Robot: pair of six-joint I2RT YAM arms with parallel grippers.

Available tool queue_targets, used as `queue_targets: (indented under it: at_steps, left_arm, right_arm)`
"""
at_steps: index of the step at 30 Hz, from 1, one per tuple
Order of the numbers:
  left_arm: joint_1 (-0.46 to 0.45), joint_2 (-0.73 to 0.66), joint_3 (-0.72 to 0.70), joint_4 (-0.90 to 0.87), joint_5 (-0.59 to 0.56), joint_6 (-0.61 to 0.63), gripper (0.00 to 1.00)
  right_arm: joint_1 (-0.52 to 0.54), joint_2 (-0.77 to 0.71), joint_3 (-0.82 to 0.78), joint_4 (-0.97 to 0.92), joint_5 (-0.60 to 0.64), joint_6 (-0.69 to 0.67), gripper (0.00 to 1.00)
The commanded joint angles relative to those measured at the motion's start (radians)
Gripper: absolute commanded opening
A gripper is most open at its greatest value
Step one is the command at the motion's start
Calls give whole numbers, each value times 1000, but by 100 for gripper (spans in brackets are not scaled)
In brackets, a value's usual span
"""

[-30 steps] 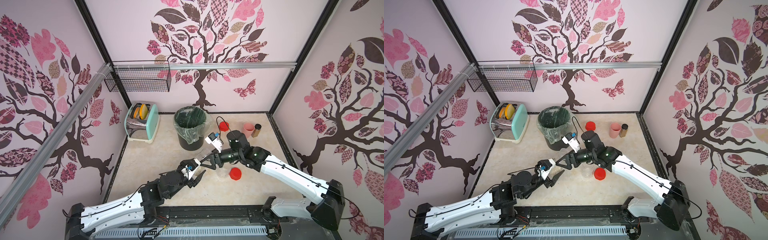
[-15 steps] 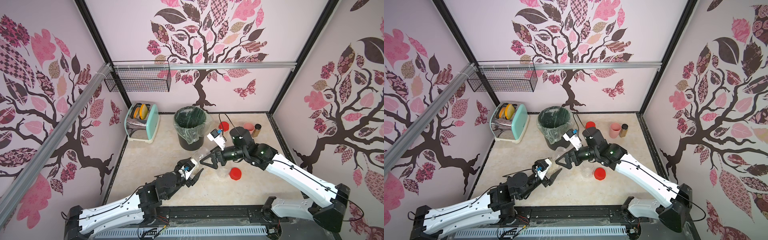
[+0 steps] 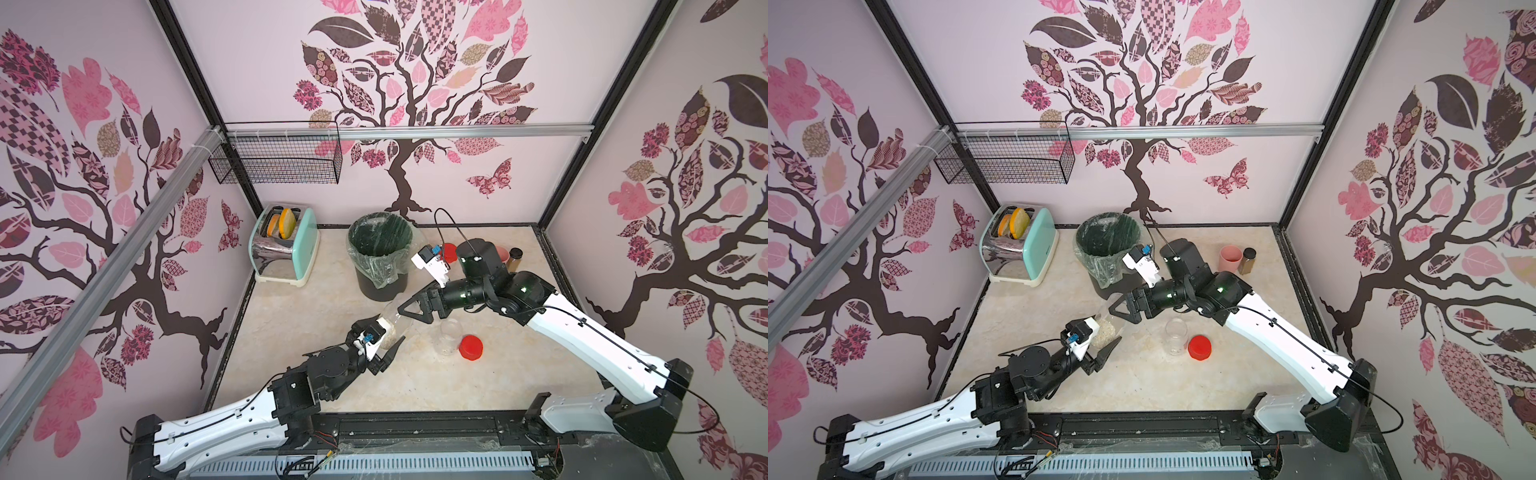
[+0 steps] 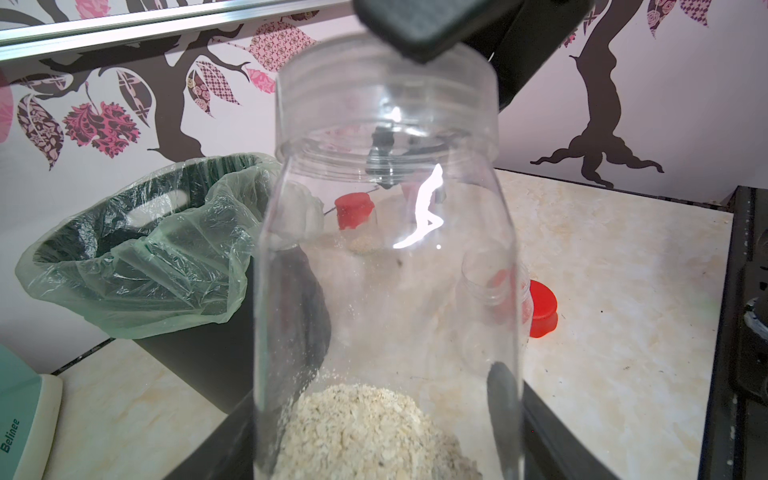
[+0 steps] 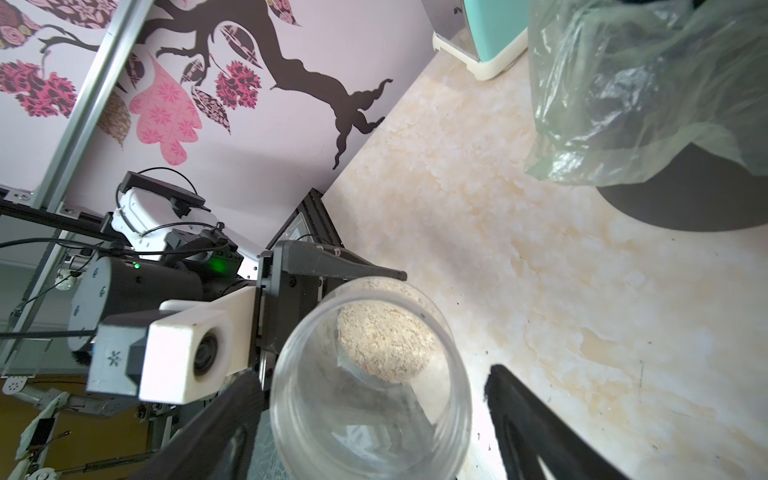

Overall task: Empty expired oatmeal from jars
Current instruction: Unscrew the lid from the jar.

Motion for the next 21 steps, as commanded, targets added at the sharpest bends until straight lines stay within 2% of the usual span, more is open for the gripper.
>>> queue_targets:
  at_steps: [1, 4, 7, 11, 15, 19, 21]
  left_arm:
    - [-4, -29, -2, 6, 2, -7, 52]
    - [-4, -36, 2, 4, -1, -3, 52]
    - [-5, -29, 17, -11, 1, -1, 52]
    - [-5, -36, 26, -19, 13, -3, 51]
    - [-6, -37, 26, -22, 35, -32, 50]
    - [-5, -1, 62, -79, 73, -72, 48]
    - [-6, 6, 73, -97, 76, -79, 47]
  right_arm:
    - [4, 5, 49, -54, 15, -18, 81]
    - [5, -3, 51, -39, 8, -17, 71]
    - [4, -13, 44, -20, -40, -27, 69]
    - [4, 5, 92, -80, -40, -119, 67]
    - [5, 31, 139, -164, -96, -329, 63]
    - [9, 3, 82, -226, -192, -622, 68]
    - [7, -16, 58, -202, -188, -689, 68]
